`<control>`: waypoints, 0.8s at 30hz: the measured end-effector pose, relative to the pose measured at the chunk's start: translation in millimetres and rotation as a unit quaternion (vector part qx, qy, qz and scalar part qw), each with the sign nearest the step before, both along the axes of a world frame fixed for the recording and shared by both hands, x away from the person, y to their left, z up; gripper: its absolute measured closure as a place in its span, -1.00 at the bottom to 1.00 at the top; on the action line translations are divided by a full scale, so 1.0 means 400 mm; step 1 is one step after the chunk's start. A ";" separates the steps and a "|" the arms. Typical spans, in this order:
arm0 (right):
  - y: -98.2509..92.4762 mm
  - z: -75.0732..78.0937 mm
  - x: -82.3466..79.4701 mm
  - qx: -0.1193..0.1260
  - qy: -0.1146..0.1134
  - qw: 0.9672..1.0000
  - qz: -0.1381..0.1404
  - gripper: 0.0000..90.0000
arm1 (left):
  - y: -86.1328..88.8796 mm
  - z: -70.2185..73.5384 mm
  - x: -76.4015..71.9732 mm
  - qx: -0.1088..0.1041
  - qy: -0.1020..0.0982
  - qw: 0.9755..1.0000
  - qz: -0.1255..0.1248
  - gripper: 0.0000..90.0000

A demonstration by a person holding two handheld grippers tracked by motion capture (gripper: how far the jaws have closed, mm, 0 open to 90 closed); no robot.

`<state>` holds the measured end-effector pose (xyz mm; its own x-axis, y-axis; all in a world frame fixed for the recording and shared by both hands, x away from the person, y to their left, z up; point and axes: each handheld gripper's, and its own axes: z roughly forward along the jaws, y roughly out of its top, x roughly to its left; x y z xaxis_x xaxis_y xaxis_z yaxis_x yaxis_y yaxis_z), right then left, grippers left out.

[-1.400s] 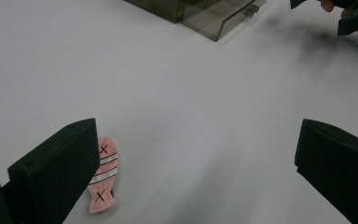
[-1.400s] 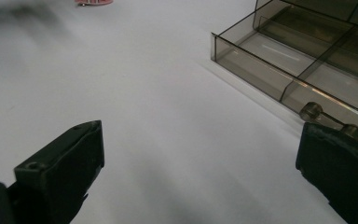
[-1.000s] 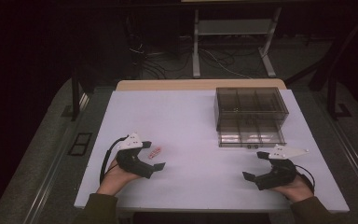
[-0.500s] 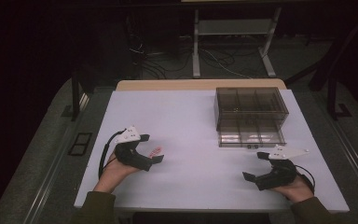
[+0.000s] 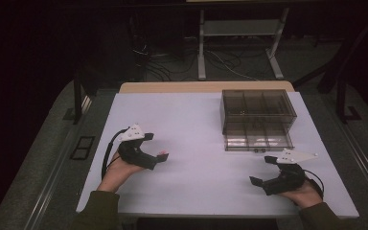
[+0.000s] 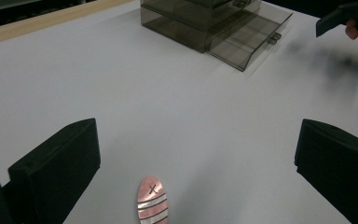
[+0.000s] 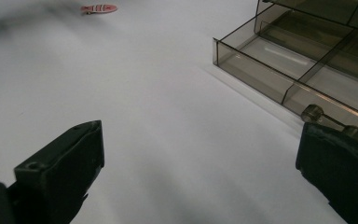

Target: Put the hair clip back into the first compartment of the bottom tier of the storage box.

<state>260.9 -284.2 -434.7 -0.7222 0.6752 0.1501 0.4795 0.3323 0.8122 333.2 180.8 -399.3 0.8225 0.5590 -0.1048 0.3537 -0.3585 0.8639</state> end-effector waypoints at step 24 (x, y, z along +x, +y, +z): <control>-0.003 0.001 0.001 0.004 -0.003 1.000 0.000 -0.99 | -0.017 -0.007 0.061 0.025 -0.010 0.999 0.029 -0.82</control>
<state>261.3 -285.5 -434.2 -0.7236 0.6735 0.1509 0.4743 0.3263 0.8177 357.4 174.1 -402.1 0.7902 0.6101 -0.0586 0.3576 -0.3812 0.8525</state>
